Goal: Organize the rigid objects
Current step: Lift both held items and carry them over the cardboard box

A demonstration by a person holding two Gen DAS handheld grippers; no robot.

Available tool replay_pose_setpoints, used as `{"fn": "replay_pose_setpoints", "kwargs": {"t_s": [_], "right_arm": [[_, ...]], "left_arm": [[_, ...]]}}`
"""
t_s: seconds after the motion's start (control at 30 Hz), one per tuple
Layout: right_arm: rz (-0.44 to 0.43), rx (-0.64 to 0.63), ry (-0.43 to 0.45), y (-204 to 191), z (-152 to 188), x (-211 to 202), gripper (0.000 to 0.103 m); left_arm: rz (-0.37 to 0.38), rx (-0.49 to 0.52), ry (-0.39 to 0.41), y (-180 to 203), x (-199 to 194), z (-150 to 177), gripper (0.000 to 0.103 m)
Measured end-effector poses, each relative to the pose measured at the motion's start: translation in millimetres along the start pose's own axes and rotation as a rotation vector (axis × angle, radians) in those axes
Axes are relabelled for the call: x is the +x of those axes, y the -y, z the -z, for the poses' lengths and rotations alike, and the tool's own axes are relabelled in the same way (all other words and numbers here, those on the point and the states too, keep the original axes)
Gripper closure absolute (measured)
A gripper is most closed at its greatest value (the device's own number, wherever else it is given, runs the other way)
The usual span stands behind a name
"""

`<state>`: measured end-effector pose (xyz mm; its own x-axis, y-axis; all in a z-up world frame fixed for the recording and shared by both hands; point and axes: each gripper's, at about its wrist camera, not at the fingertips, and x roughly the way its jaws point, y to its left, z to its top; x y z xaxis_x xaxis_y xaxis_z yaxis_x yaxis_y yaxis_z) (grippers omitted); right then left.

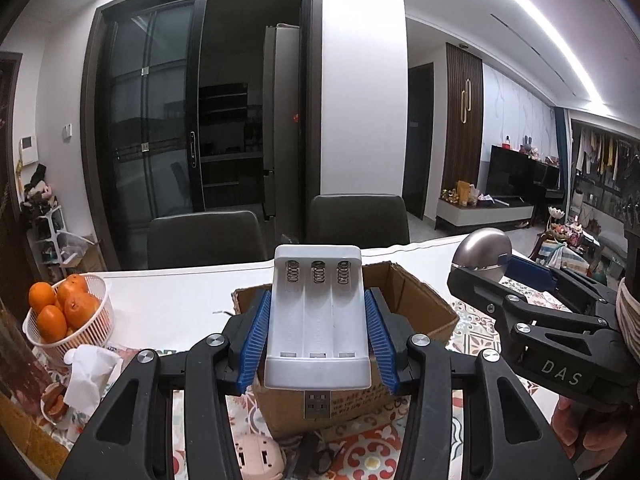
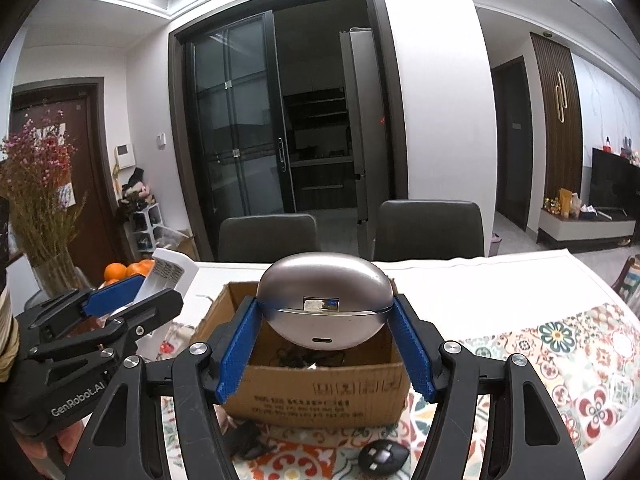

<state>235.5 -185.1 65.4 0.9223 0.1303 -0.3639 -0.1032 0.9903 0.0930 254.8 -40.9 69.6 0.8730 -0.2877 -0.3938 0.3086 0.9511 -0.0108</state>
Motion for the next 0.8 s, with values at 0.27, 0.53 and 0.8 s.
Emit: {"fn": "replay_pose_setpoints", "kwargs": {"t_s": [0.27,0.53,0.8], "right_arm": [[-0.006,-0.002,-0.013,6,-12,19,0.037],[-0.008,-0.008,-0.053,14,-13,46,0.037],[-0.014,-0.004,-0.122,20,-8,78,0.037]], "left_arm": [[0.0,-0.002,-0.01,-1,22,-6,0.056],[0.007,-0.007,-0.061,-6,54,-6,0.056],[0.015,-0.013,-0.121,-9,84,-2,0.056]]}}
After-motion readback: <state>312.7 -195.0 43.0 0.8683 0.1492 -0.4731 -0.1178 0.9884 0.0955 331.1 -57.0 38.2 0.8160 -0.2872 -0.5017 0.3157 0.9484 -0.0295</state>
